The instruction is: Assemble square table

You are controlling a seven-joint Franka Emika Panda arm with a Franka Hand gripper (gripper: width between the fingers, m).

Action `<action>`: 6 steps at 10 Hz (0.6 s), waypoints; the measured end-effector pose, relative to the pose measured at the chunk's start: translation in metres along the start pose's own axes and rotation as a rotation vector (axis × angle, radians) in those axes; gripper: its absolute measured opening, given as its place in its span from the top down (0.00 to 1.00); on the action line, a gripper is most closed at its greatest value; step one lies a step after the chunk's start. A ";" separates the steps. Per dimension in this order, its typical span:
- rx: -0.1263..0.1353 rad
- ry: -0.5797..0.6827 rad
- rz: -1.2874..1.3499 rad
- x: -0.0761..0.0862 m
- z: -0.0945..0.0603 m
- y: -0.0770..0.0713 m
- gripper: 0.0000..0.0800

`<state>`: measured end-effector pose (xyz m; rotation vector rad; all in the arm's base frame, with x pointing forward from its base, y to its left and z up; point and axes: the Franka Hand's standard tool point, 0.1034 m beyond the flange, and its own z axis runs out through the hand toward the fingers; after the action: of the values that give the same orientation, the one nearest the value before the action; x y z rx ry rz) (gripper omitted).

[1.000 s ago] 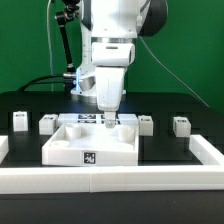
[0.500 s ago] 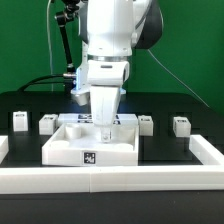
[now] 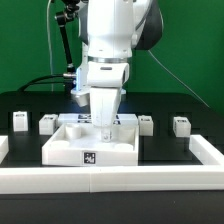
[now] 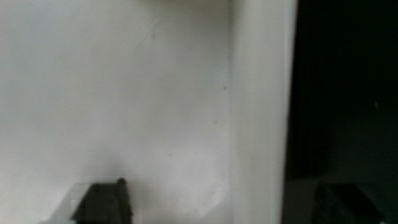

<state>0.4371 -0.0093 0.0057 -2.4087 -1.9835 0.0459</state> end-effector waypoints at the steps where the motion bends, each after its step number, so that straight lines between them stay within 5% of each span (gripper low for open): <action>1: 0.000 0.000 0.000 0.000 0.000 0.000 0.53; 2: 0.000 0.000 0.000 0.000 0.000 0.000 0.70; 3: 0.001 0.000 0.000 0.000 0.000 0.000 0.70; 4: -0.001 0.000 0.000 0.000 0.000 0.000 0.91; 6: -0.001 0.000 0.000 0.000 0.000 0.000 0.93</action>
Offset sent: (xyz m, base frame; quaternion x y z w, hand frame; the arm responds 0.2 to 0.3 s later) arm 0.0000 0.0000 0.0000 0.0000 0.0000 0.0000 1.0000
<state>0.4374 -0.0095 0.0060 -2.4097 -1.9838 0.0444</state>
